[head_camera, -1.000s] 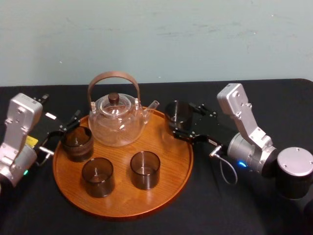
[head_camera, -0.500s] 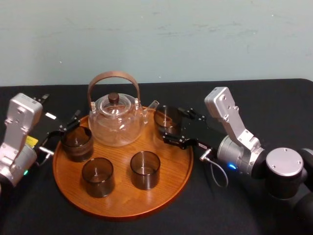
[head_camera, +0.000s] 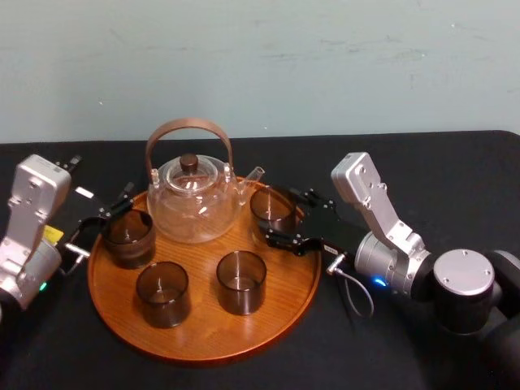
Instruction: Pick up the glass from the table and place it on the tray.
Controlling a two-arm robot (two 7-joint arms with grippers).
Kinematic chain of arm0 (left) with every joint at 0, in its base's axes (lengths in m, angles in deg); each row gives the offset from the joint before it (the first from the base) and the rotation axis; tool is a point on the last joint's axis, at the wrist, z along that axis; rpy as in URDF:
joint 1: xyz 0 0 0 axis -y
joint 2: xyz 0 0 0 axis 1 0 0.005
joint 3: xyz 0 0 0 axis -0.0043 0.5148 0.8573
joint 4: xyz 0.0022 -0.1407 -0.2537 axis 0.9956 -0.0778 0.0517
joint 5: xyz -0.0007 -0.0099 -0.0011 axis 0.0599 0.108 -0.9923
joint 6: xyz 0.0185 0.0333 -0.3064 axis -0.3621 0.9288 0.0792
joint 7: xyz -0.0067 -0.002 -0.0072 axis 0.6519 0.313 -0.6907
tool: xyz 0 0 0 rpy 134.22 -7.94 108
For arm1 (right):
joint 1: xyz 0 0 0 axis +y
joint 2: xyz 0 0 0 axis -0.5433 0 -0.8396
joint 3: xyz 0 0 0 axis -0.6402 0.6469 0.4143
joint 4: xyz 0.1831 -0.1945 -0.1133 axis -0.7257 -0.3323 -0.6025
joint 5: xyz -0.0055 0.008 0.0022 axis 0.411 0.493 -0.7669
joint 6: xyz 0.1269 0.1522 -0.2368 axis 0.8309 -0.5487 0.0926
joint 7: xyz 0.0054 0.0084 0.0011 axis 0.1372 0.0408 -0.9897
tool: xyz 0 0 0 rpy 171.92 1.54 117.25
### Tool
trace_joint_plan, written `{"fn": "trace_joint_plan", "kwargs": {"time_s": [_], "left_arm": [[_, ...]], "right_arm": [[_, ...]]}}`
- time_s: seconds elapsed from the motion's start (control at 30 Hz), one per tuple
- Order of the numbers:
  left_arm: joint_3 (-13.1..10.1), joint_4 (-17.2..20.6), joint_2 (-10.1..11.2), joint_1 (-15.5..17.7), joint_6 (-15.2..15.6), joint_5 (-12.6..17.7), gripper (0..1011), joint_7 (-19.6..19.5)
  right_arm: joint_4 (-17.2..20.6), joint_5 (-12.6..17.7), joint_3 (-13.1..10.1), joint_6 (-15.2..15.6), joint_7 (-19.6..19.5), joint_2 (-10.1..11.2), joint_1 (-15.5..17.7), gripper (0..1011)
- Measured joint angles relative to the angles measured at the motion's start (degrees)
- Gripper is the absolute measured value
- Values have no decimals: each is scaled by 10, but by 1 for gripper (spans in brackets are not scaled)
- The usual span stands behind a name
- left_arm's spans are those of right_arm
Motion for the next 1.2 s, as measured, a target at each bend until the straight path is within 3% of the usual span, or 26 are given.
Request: {"fn": "trace_joint_plan", "kwargs": {"time_s": [0.97,1.2], "left_arm": [[0,0,0,0,0,0,1001,0],[0,0,0,0,0,0,1001,0]], "right_arm": [[-21,0,4,5,1,-4,-4,888],[-21,0,4,4,1,-4,-4,1002]]}}
